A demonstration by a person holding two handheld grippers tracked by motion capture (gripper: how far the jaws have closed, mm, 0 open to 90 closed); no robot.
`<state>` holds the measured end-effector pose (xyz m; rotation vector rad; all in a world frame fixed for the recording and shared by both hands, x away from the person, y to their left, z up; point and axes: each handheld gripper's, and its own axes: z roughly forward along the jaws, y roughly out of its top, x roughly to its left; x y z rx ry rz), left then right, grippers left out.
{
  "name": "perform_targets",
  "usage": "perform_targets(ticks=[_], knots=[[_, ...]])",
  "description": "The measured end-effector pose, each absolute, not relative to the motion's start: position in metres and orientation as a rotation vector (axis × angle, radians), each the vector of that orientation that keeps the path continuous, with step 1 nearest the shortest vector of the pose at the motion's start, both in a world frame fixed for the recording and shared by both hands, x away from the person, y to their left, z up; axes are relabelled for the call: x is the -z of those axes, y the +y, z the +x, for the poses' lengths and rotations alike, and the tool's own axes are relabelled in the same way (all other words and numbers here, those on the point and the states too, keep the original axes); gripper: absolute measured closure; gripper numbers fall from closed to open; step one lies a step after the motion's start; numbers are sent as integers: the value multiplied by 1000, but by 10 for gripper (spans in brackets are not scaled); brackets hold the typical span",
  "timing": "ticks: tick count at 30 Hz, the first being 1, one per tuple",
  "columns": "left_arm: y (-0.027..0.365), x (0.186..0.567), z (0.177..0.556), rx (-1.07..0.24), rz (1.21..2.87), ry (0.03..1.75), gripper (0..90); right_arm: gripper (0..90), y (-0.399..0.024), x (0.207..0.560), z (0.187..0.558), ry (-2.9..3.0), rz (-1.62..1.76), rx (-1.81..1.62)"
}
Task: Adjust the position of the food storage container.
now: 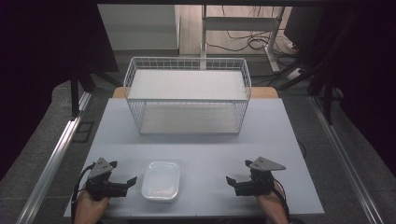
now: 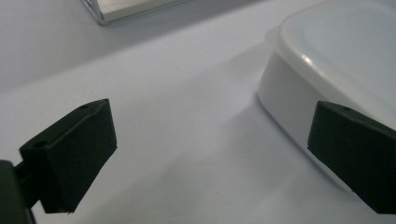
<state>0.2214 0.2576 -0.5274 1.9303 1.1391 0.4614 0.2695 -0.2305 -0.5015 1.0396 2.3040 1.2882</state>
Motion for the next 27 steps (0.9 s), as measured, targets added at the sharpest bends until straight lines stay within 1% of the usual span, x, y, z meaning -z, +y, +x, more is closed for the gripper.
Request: perform_targets(ticks=[3, 8, 13, 20, 23, 27], knots=[[260, 529, 222, -441, 1925, 1146, 5, 1, -227, 503, 269, 2336, 1013, -1269], [266, 527, 221, -415, 1864, 1153, 12, 0, -223, 508, 271, 2347, 1031, -1205], [264, 528, 222, -402, 1899, 1171, 12, 0, -222, 506, 271, 2310, 1027, -1204], [261, 526, 220, -352, 1929, 1129, 12, 0, -219, 508, 271, 2299, 1018, -1161], [259, 522, 216, -369, 1939, 1119, 36, 0, -218, 508, 270, 2306, 1012, -1145], [256, 516, 207, -362, 1943, 1078, 126, 0, -217, 507, 269, 2327, 1013, -1133]])
